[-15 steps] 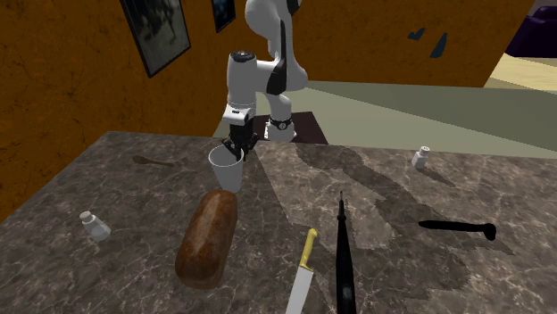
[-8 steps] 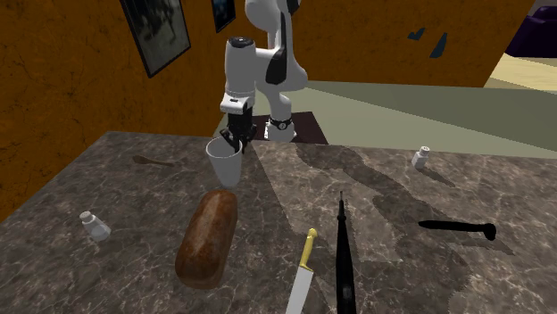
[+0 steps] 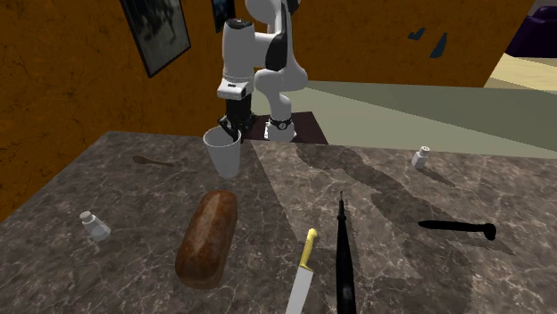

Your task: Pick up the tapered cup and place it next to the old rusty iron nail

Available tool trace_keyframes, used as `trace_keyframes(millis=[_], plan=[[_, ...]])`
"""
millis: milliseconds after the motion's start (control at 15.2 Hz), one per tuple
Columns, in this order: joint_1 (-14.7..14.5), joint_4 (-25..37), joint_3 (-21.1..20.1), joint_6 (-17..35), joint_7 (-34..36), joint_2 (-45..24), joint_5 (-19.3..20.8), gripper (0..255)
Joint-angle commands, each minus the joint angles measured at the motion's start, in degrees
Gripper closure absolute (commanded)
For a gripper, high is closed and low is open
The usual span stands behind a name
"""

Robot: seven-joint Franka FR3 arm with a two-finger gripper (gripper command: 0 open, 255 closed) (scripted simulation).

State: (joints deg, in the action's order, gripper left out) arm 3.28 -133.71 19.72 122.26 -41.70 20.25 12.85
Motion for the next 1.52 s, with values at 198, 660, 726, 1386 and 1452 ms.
trace_keyframes(millis=[198, 660, 726, 1386, 1452], plan=[[-0.1, 3.1, -0.5, -4.0, -0.2, 0.9, -0.3, 255], [-0.3, 7.9, -1.0, -9.4, -0.7, 1.6, -0.7, 255], [-0.4, 8.6, -1.1, -10.2, -0.7, 1.7, -0.7, 255], [-0.7, 16.4, -1.7, -17.8, -1.5, 1.4, -1.4, 255], [-0.7, 16.9, -1.8, -18.2, -1.5, 1.4, -1.5, 255]])
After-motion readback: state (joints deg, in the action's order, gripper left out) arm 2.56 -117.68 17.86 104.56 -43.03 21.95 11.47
